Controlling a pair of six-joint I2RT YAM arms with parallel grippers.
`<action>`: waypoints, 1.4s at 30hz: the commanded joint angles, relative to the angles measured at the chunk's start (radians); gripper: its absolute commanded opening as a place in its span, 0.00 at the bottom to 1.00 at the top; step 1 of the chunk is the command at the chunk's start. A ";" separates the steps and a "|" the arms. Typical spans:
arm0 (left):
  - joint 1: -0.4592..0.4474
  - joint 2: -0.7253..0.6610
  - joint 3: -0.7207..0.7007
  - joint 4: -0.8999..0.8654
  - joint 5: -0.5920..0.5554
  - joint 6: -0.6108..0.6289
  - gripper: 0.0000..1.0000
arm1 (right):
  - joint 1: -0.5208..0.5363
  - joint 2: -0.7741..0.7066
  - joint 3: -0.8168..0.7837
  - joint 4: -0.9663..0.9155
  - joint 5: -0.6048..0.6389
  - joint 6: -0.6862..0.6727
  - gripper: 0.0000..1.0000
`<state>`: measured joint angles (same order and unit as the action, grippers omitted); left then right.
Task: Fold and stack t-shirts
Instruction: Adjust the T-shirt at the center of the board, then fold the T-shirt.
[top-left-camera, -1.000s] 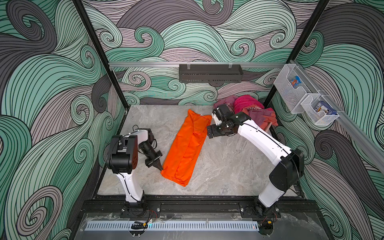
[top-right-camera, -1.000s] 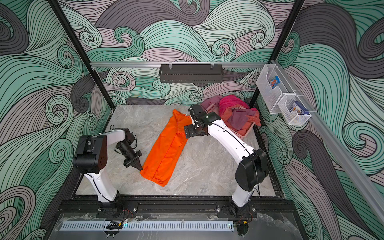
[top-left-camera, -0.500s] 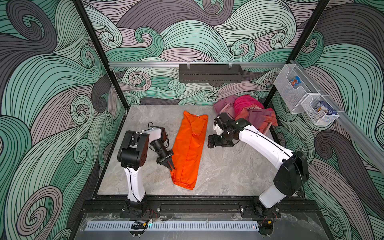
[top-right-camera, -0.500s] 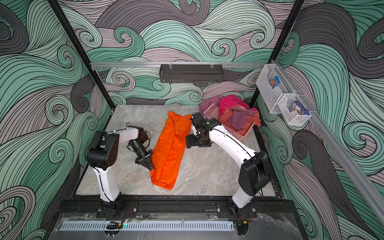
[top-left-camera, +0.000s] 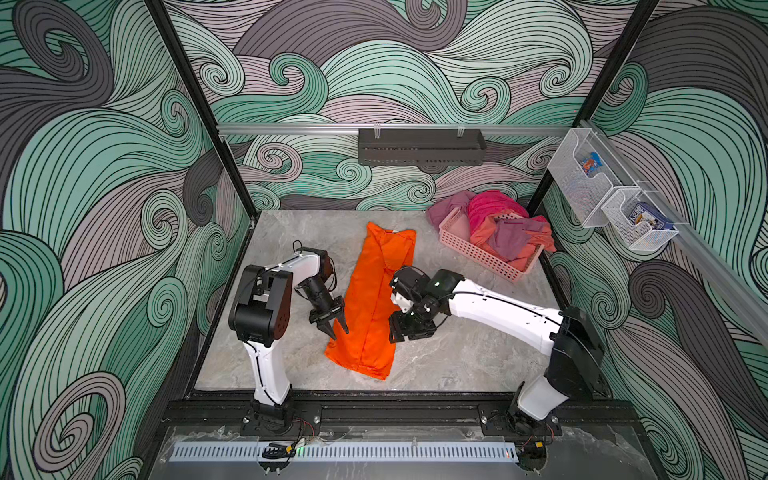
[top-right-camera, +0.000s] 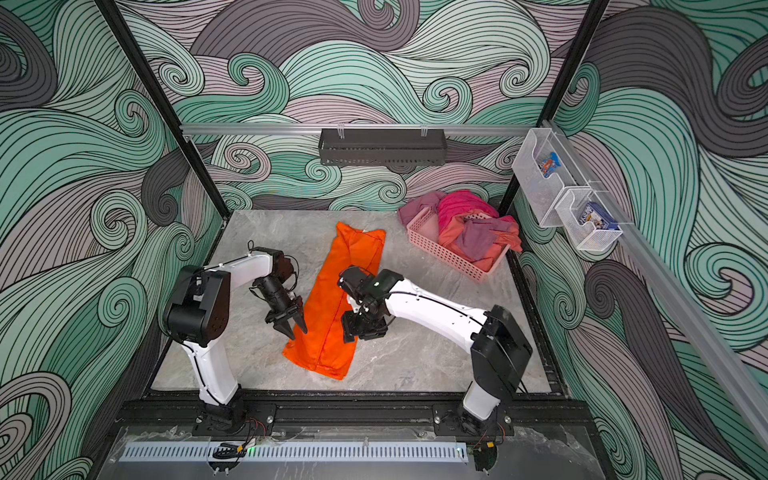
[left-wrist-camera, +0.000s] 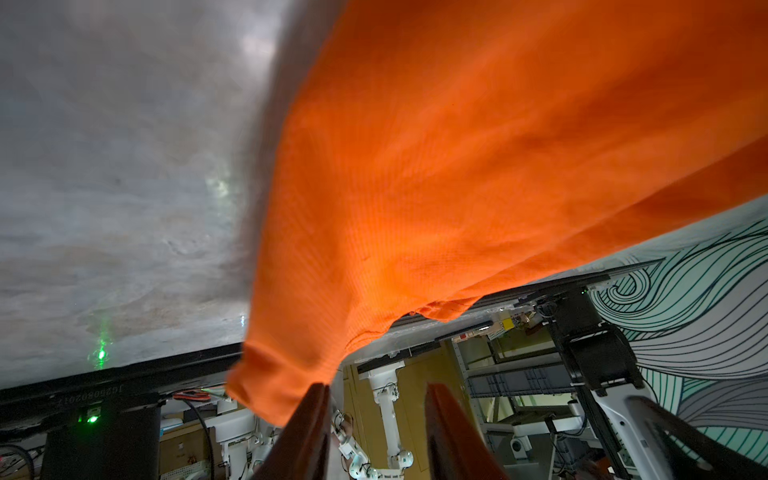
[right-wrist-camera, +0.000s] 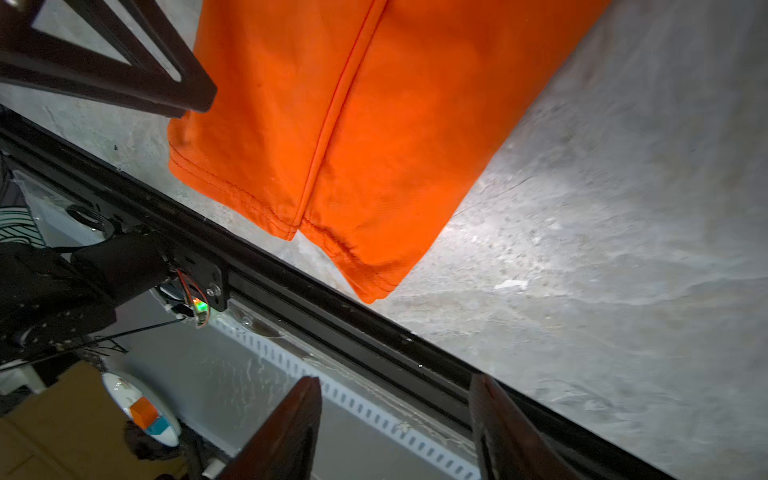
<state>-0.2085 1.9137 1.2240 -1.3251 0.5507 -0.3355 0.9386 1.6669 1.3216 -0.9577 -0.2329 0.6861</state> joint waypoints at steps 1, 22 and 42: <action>-0.003 -0.062 -0.037 -0.047 -0.001 0.039 0.41 | 0.050 0.050 -0.006 0.057 -0.050 0.079 0.53; 0.031 -0.138 -0.141 0.088 -0.164 -0.006 0.38 | 0.182 0.006 -0.277 0.298 0.025 0.230 0.58; 0.150 -0.199 -0.205 0.256 -0.034 -0.085 0.32 | 0.186 0.104 -0.293 0.471 0.084 0.283 0.50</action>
<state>-0.0711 1.7500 1.0225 -1.0760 0.5014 -0.4061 1.1217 1.7378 1.0393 -0.5217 -0.1581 0.9554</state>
